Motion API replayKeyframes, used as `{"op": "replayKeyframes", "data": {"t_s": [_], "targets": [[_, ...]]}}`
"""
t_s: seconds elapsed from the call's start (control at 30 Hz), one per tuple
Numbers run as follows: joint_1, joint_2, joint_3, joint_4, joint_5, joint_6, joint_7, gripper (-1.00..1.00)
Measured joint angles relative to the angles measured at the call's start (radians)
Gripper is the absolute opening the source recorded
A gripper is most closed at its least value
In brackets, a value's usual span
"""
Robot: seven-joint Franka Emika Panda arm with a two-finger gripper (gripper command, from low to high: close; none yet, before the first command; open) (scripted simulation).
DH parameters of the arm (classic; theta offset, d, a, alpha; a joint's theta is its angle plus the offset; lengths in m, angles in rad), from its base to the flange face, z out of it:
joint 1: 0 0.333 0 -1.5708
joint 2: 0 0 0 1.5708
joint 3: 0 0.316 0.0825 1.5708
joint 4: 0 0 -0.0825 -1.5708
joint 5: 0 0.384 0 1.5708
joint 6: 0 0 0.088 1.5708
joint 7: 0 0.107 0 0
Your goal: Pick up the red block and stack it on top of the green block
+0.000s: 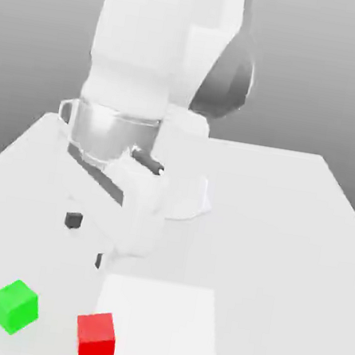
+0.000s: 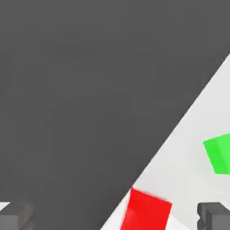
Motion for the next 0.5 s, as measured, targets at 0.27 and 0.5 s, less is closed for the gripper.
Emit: {"op": "replayKeyframes", "data": {"t_s": [0.27, 0.5], "targets": [[0.007, 0.264, -0.024, -0.016, 0.056, 0.165, 0.146, 0.00], [0.026, 0.328, -0.047, -0.006, 0.032, 0.220, 0.165, -1.00]]}}
